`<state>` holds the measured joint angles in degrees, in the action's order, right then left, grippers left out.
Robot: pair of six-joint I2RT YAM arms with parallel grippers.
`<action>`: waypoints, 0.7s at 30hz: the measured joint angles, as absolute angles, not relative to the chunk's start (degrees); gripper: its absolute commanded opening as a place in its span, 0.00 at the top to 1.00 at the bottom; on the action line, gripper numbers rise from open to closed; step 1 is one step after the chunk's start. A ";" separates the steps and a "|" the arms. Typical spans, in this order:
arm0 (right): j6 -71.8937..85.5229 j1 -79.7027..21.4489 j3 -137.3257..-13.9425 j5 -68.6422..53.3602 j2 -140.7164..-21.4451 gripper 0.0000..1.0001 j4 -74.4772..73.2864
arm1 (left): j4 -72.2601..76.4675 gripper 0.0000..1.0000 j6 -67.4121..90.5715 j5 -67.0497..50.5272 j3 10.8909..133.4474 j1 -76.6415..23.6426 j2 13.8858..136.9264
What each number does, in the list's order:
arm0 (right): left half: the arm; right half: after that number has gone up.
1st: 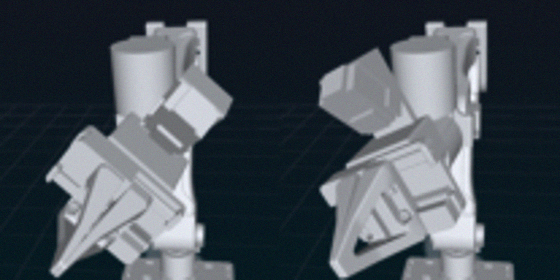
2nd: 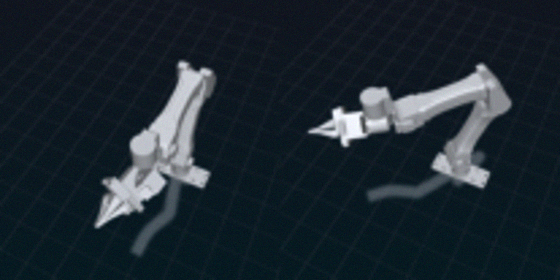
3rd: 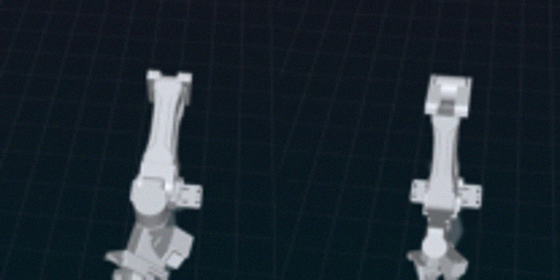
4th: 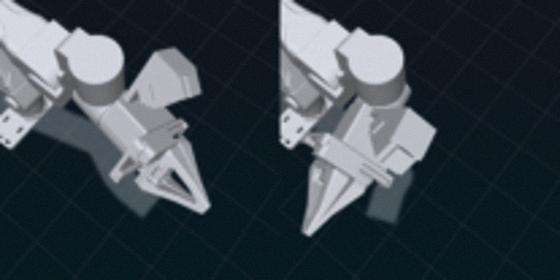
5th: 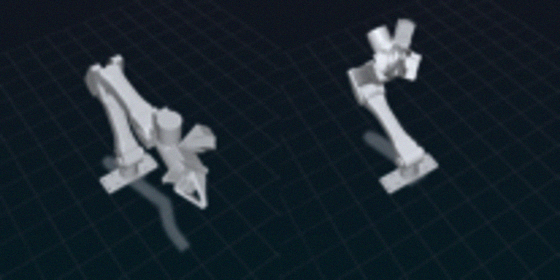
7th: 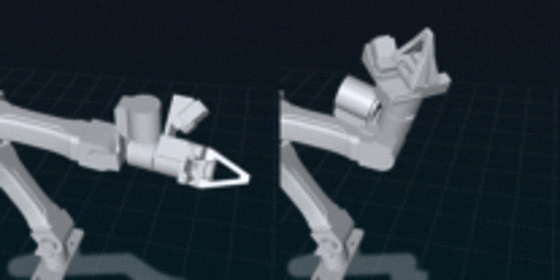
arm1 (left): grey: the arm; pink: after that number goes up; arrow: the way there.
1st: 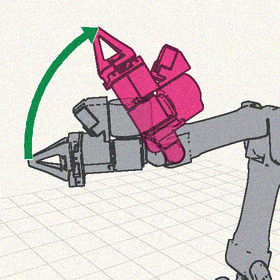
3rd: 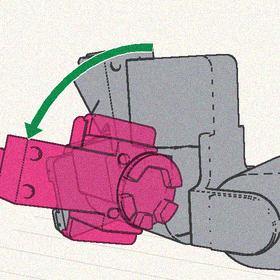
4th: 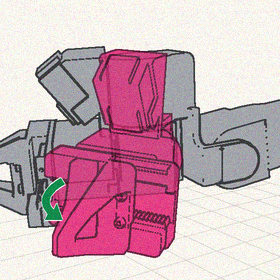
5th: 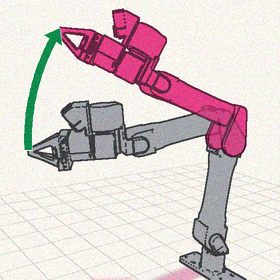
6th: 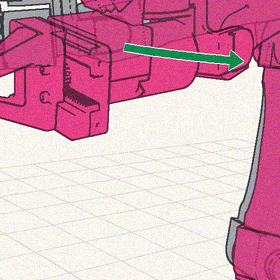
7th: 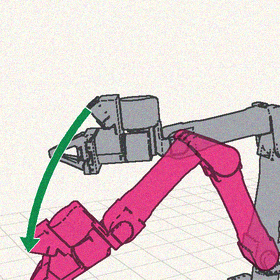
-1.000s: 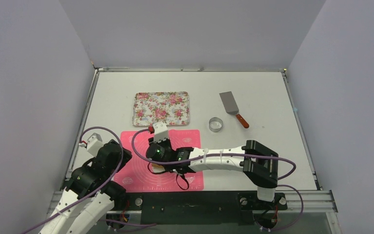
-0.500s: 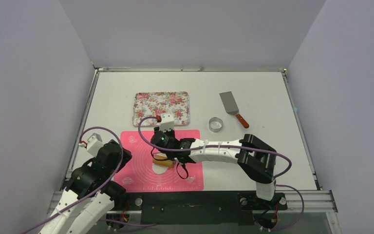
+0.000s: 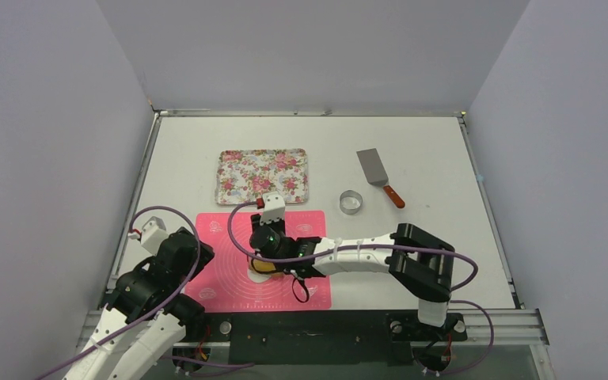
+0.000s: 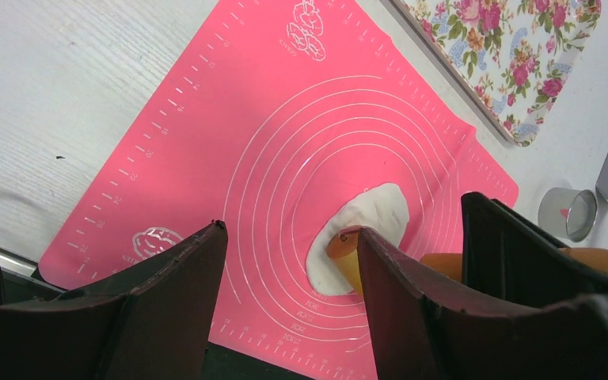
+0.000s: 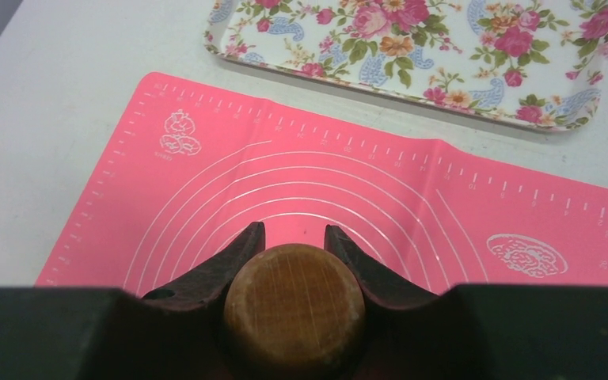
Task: Roll out the dumpling wrappers from the dough
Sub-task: Flatten out the dough on the work surface.
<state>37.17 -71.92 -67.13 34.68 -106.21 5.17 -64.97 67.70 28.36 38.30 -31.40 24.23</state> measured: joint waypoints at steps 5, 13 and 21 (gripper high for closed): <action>37.56 -73.93 -62.06 33.67 -105.03 1.00 12.71 | -64.95 0.41 67.64 28.32 38.30 -31.40 24.01; 37.08 -75.24 -55.00 30.87 -104.47 1.00 24.53 | -64.82 0.41 66.61 28.29 38.30 -31.40 23.44; 31.40 -73.65 -54.39 28.34 -103.63 1.00 28.34 | -63.99 0.41 65.76 28.27 38.30 -31.40 21.91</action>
